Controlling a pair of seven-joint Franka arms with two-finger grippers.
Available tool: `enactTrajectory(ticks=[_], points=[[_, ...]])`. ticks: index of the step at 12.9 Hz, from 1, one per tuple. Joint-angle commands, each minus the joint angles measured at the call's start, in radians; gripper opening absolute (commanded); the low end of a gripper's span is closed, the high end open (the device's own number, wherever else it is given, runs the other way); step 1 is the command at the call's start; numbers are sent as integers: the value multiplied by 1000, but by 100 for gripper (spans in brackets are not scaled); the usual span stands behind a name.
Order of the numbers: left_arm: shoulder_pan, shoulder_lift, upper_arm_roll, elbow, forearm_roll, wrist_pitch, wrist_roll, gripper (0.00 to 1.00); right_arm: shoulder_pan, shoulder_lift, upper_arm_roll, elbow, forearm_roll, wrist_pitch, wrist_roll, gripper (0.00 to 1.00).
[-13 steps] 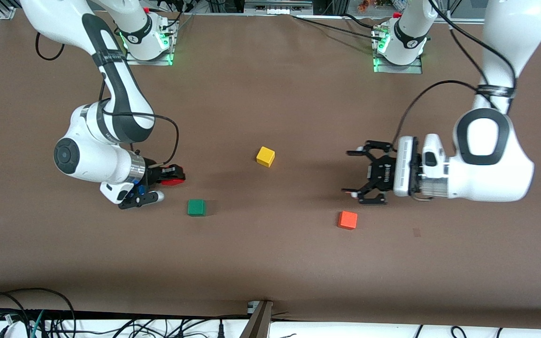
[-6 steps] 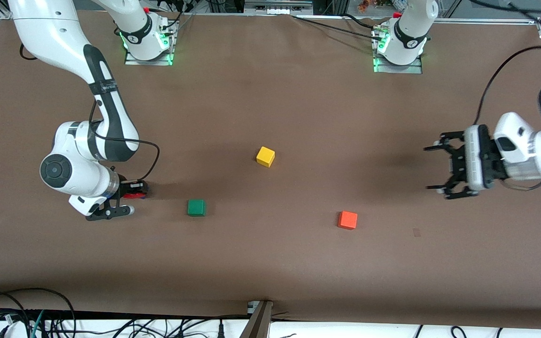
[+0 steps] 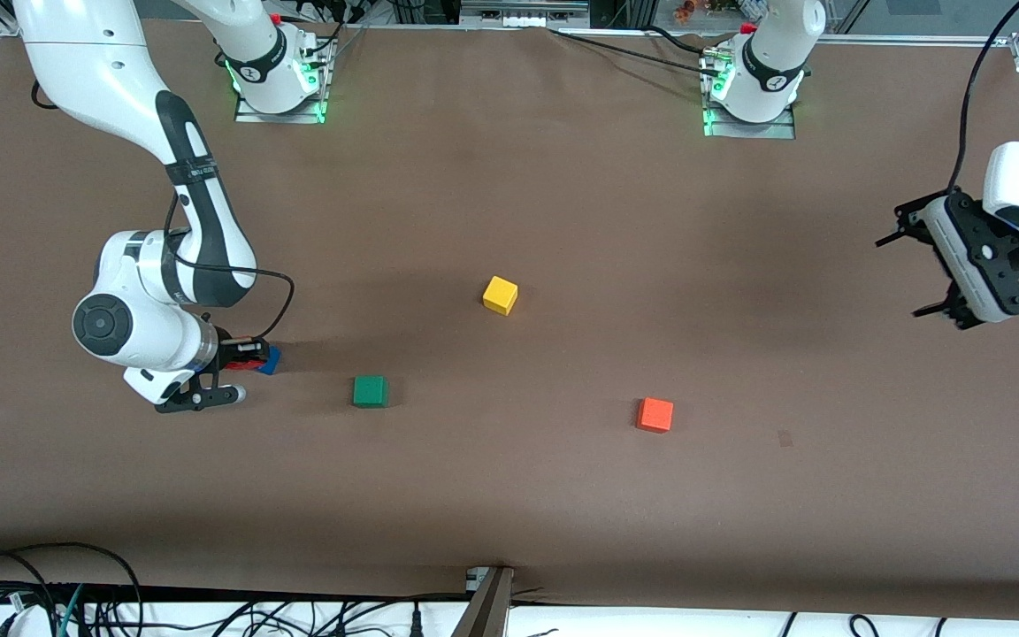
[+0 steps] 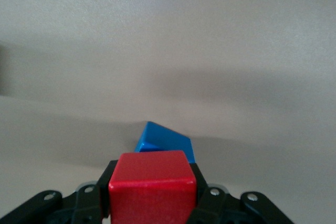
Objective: Pass red block to right arm, stack on blue
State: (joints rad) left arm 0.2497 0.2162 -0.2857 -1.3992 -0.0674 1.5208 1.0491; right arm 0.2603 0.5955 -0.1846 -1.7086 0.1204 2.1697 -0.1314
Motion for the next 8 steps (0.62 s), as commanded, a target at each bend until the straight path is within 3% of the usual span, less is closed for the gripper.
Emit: enactTrajectory(ticks=[1,7,8], points=[[-12,-55,-15,-14,119,-62,-157,100,5,-14,-6,-19,-16,1,-11,2],[-9,-63,0,24,124,-85,-208,100,11,-25,-6,-52,-41,8,-1,4],[-6,-61,0,49,124,-86,-259,100,11,-25,-6,-52,-39,9,1,17]])
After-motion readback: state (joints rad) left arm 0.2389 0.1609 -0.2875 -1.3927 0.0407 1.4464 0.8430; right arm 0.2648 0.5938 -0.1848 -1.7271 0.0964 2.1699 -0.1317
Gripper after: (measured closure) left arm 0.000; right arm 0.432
